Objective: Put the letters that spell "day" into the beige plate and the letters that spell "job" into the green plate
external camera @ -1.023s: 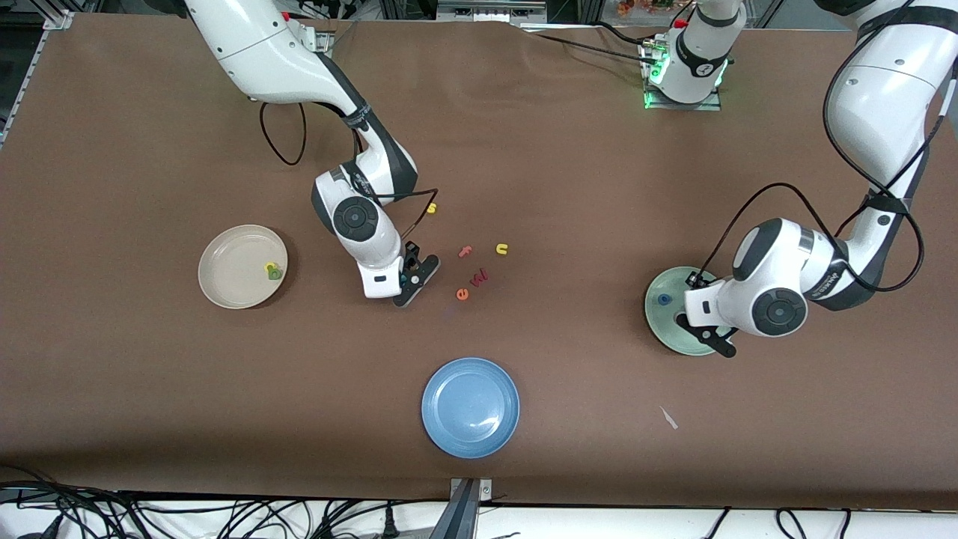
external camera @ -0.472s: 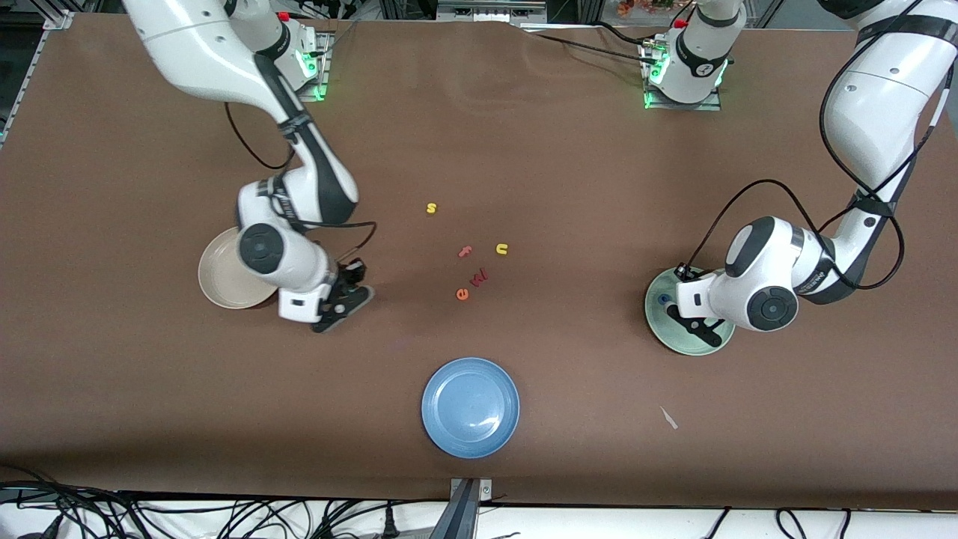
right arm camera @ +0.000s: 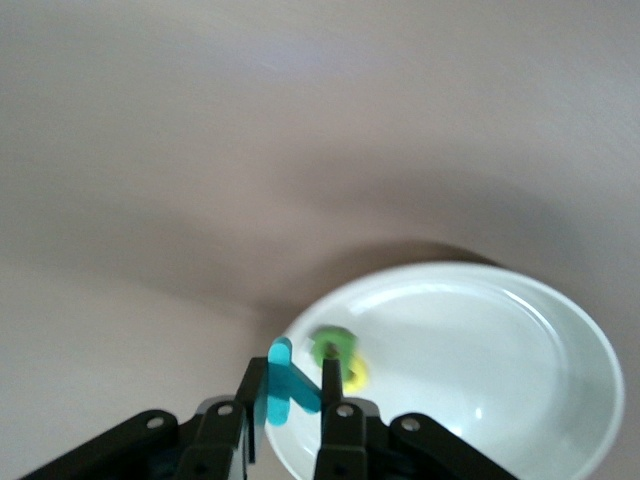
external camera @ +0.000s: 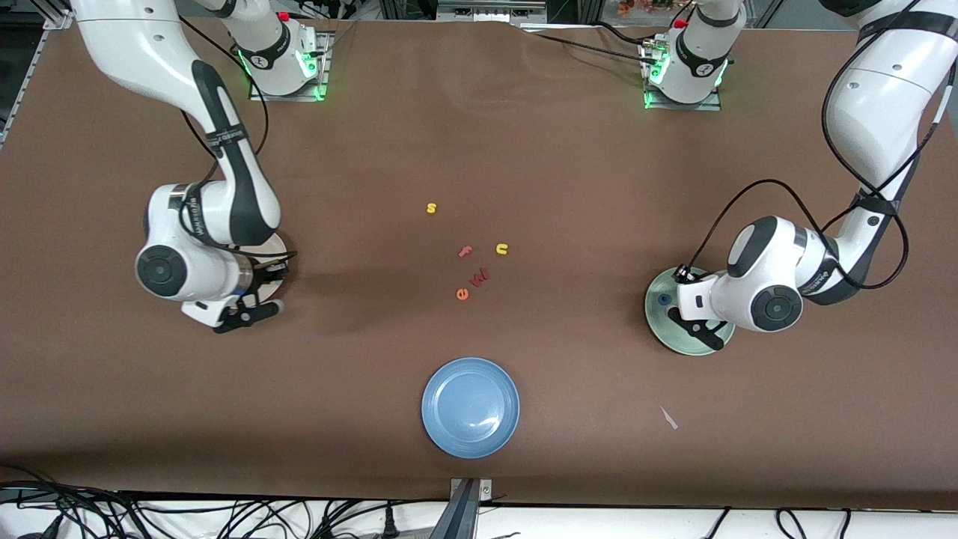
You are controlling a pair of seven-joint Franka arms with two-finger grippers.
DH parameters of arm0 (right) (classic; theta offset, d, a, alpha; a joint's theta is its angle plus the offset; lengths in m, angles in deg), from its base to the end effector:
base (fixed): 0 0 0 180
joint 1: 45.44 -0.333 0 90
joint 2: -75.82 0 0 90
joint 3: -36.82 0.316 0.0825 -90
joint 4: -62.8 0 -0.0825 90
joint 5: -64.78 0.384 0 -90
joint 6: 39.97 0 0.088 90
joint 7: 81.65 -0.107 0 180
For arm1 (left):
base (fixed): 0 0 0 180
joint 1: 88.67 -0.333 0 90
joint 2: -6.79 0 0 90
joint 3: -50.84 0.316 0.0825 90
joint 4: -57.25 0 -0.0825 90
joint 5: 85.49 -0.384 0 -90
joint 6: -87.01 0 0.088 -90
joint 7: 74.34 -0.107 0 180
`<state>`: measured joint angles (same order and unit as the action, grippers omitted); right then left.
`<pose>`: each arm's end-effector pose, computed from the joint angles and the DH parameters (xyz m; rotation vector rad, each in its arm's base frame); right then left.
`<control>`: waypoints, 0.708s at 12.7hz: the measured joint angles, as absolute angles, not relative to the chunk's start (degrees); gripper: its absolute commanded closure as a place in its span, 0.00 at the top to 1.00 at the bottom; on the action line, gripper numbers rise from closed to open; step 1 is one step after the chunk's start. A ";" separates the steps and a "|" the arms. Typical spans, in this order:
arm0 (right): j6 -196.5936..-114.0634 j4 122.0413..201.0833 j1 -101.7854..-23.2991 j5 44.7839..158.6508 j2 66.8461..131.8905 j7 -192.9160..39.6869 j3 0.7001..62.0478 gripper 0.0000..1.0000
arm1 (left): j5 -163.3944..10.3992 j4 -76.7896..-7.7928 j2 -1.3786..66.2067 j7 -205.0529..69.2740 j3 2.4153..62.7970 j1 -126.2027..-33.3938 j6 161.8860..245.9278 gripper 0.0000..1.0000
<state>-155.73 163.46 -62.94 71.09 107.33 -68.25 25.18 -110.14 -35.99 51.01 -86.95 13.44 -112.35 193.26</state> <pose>0.6258 0.0795 0.2410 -3.0789 -0.4483 0.4280 0.6383 -0.0770 0.2119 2.8826 -0.8984 -0.5522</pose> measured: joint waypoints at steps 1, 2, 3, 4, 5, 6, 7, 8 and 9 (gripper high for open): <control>-155.69 164.19 -62.90 71.09 107.32 -68.72 24.38 0.99 | -109.24 -35.39 50.00 -86.92 12.74 -112.32 192.78 1.00; -155.69 164.70 -62.90 71.09 107.33 -69.00 24.10 1.00 | -108.19 -34.65 48.76 -86.92 12.06 -112.25 191.54 1.00; -155.69 164.89 -62.92 71.09 107.34 -69.27 24.07 1.00 | -107.01 -33.65 47.39 -86.90 11.32 -112.20 189.50 1.00; -155.74 164.80 -62.99 71.09 107.33 -69.47 24.08 1.00 | -106.10 -32.45 46.08 -86.87 10.59 -112.17 187.10 1.00; -155.66 164.45 -63.13 71.09 107.29 -69.67 24.08 1.00 | -105.15 -31.13 44.70 -86.80 9.96 -112.14 184.42 1.00; -155.11 163.86 -63.27 71.09 107.21 -69.84 24.08 1.00 | -104.36 -29.94 43.27 -86.56 9.38 -112.13 181.91 1.00; -153.95 162.96 -63.32 71.09 107.04 -69.93 24.08 1.00 | -103.00 -28.91 41.61 -85.53 8.65 -112.13 179.26 1.00; -152.77 161.78 -63.25 71.08 106.86 -69.89 24.06 1.00 | -101.30 -28.19 39.70 -83.37 7.94 -112.10 176.77 1.00; -151.18 160.40 -63.06 71.08 106.70 -69.87 24.04 1.00 | -99.64 -27.79 37.49 -80.69 7.22 -112.06 174.82 1.00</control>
<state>-151.18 160.40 -63.06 71.08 106.70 -69.87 24.04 -99.64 -27.79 37.49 -80.69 7.22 -112.06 174.82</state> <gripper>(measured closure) 0.013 0.000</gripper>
